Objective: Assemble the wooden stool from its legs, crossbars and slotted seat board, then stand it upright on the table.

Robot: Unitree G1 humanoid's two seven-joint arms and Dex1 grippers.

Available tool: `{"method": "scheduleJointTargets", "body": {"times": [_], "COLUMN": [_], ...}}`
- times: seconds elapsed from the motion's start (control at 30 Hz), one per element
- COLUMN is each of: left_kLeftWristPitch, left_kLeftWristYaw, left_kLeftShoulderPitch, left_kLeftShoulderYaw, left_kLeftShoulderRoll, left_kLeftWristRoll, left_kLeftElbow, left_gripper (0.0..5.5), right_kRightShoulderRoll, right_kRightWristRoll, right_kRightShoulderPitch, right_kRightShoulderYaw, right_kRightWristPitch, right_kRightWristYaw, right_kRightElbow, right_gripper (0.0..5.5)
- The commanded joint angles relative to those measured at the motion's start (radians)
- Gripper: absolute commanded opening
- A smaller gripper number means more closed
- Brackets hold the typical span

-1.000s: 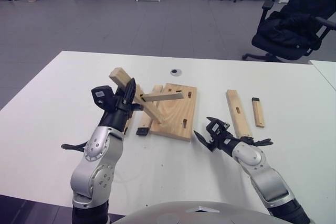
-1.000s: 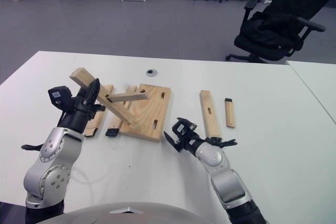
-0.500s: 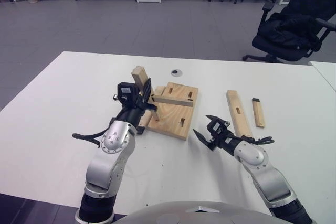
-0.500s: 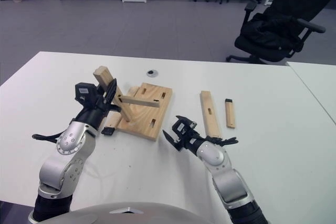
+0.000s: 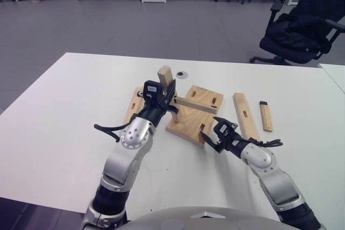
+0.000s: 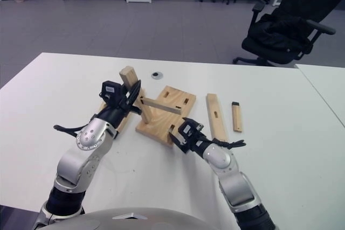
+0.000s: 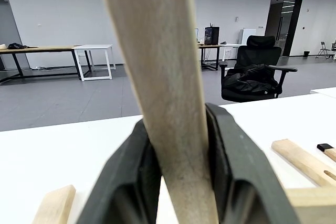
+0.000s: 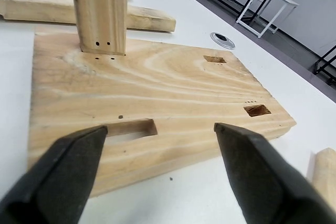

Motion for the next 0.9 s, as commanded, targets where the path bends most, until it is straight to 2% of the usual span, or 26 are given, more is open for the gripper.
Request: {"method": "scheduleJointTargets", "body": {"times": [0.03,0.2,0.23,0.57,0.67,0.77,0.9], "left_kLeftWristPitch": [0.098,0.062,0.050,-0.001,-0.009,-0.073,-0.269], "left_kLeftWristYaw": [0.030,0.028,0.023,-0.049,-0.092,-0.159,-0.222], "left_kLeftShoulderPitch": [-0.002,-0.050,-0.060,-0.081,-0.085,-0.065,-0.017], "left_kLeftShoulderYaw": [0.017,0.039,0.047,0.100,0.135,0.201,0.353], "left_kLeftShoulderRoll": [0.033,0.028,0.021,-0.023,-0.008,0.034,0.096], "left_kLeftWristRoll": [0.097,0.101,0.097,0.064,0.037,0.010,0.008], "left_kLeftElbow": [0.059,0.034,0.027,-0.019,-0.077,-0.130,-0.129], "left_gripper": [1.04,1.04,1.44,3.26,3.65,4.14,4.80], "right_kRightShoulderRoll": [0.006,0.022,0.024,0.042,0.044,0.043,0.022], "right_kRightWristRoll": [-0.018,-0.013,-0.013,-0.005,0.047,0.080,0.039], "right_kRightShoulderPitch": [-0.011,-0.013,-0.014,-0.010,0.008,0.016,-0.027], "right_kRightShoulderYaw": [-0.013,-0.003,-0.002,0.002,0.007,0.013,0.049], "right_kRightWristPitch": [0.035,0.026,0.023,0.006,-0.020,-0.039,-0.052], "right_kRightWristYaw": [-0.019,-0.027,-0.027,-0.029,0.015,0.054,0.074], "right_kRightElbow": [0.038,0.043,0.045,0.045,-0.012,-0.052,-0.012], "right_gripper": [3.82,3.82,3.82,3.82,3.82,3.82,3.82]}}
